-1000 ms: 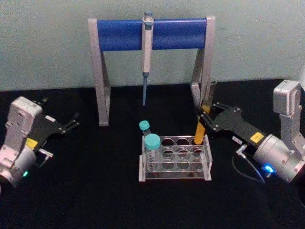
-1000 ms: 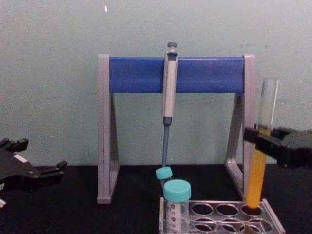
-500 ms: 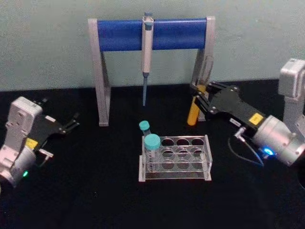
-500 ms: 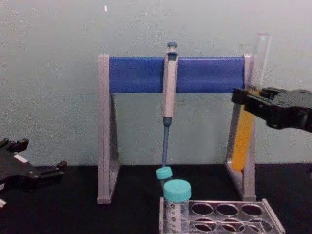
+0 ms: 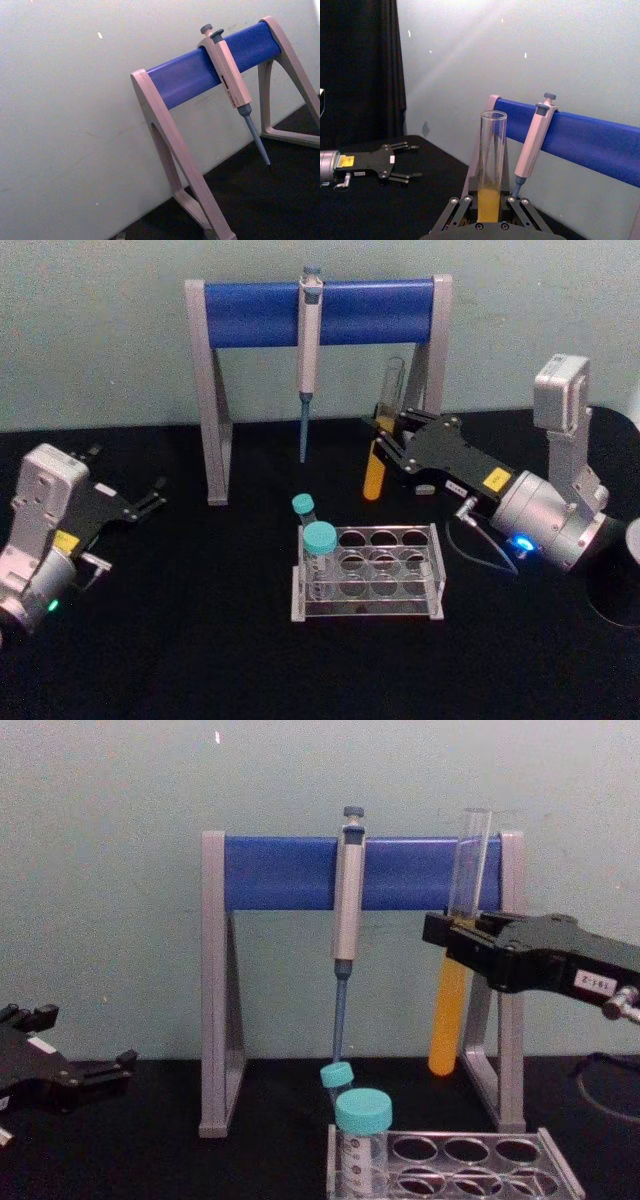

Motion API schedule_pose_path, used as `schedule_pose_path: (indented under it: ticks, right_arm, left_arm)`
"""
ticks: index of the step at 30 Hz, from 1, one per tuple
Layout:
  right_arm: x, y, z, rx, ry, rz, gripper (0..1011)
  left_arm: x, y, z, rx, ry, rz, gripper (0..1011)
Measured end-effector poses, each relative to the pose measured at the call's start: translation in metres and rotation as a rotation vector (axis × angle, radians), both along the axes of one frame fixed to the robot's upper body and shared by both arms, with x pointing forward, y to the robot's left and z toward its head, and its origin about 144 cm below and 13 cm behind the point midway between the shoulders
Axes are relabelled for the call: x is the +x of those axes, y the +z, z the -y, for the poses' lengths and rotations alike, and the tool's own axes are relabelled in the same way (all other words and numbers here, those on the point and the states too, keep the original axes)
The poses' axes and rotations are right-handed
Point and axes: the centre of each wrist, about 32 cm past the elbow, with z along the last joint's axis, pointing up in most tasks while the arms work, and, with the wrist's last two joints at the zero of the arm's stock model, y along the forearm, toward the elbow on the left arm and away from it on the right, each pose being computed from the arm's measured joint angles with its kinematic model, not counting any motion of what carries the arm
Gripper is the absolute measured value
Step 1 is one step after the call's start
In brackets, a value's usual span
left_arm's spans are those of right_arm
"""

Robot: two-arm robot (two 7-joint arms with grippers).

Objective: Pick up the test tube from the test tube rack, shake it, then place it back into the test tube rack.

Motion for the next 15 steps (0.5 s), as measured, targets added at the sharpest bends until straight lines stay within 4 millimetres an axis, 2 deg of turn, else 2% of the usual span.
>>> schedule_pose_path:
  ticks: [8,15]
  right_arm:
    - [0.002,-0.003,0.001,-0.005,-0.029,-0.004,232]
    - [-0.006,-0.001,0.012,-0.030,-0.092,-0.004,232]
  left_arm:
    - [0.000,0.000,0.000,0.000,0.000,0.000,1001]
    - [0.000,0.000,0.000,0.000,0.000,0.000,1001]
